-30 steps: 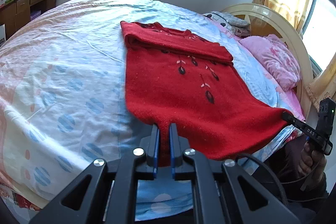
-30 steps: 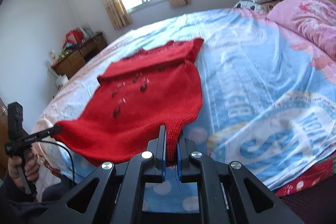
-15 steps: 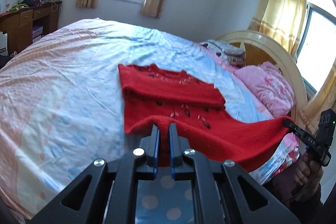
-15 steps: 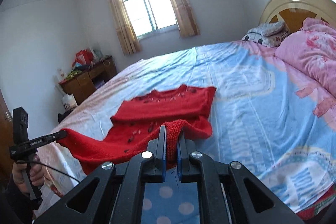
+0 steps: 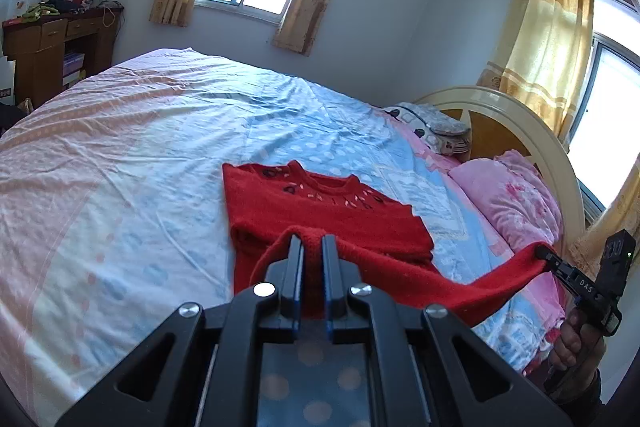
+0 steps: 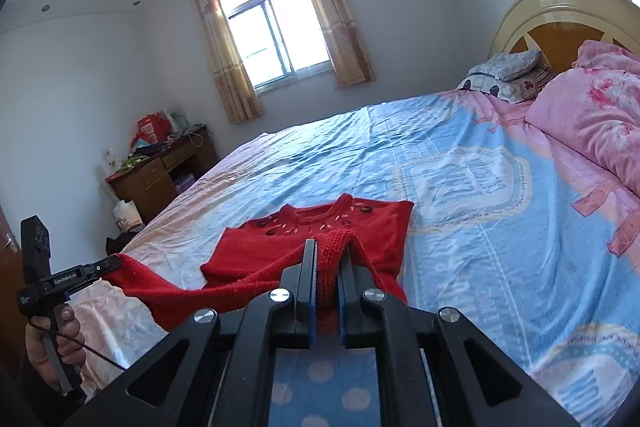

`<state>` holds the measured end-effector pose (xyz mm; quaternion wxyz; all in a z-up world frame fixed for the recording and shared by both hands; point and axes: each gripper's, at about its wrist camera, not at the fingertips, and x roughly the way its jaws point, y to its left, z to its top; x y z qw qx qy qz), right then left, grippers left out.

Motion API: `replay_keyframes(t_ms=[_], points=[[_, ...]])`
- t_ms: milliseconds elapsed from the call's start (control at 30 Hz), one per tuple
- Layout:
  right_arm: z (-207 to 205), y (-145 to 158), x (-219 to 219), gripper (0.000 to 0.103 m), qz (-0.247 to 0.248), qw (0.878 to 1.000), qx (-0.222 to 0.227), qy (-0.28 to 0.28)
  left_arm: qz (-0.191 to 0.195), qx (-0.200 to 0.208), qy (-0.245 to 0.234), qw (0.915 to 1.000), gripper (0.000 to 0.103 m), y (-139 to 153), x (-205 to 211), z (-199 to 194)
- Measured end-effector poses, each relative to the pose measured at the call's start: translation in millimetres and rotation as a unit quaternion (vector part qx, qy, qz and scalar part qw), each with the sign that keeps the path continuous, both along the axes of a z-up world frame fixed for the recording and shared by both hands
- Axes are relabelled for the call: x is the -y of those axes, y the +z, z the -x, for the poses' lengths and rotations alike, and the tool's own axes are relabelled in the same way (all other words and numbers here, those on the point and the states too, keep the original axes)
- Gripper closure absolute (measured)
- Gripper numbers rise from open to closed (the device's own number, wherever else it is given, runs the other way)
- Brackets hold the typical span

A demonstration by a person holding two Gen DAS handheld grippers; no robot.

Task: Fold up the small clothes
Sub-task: 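Lift the hem with both tools and fold it up toward the collar, then lay the hem on the folded sleeves and open both tools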

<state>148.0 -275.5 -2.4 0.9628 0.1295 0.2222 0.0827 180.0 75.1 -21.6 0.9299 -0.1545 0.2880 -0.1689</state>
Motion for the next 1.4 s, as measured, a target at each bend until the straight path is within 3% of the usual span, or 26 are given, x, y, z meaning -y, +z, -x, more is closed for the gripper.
replay_keyframes(t_ms=[200, 400, 800, 1267, 1333, 1367, 1400], points=[[-44, 0, 3, 0.096, -0.001, 1.000, -0.013, -0.008, -0.019, -0.014, 0.000, 0.9997, 0.094, -6, 7, -39], [-86, -4, -2, 0.096, 0.012, 0.999, -0.033, -0.006, -0.002, -0.042, 0.003, 0.9991, 0.094, -14, 3, -75], [-185, -18, 7, 0.096, 0.030, 0.996, -0.074, -0.029, -0.018, -0.061, 0.014, 0.9979, 0.094, -20, 5, -156], [-292, -82, 4, 0.096, 0.062, 0.984, -0.163, -0.035, -0.050, -0.126, 0.034, 0.9901, 0.094, -83, 10, -235], [-308, -90, 5, 0.096, 0.063, 0.983, -0.170, -0.035, -0.063, -0.131, 0.046, 0.9884, 0.088, -91, 13, -245], [-316, -93, 6, 0.091, 0.074, 0.982, -0.170, -0.044, -0.072, -0.129, 0.057, 0.9874, 0.087, -92, 13, -246], [-321, -95, 7, 0.073, 0.088, 0.980, -0.167, -0.060, -0.076, -0.129, 0.071, 0.9861, 0.087, -91, 11, -247]])
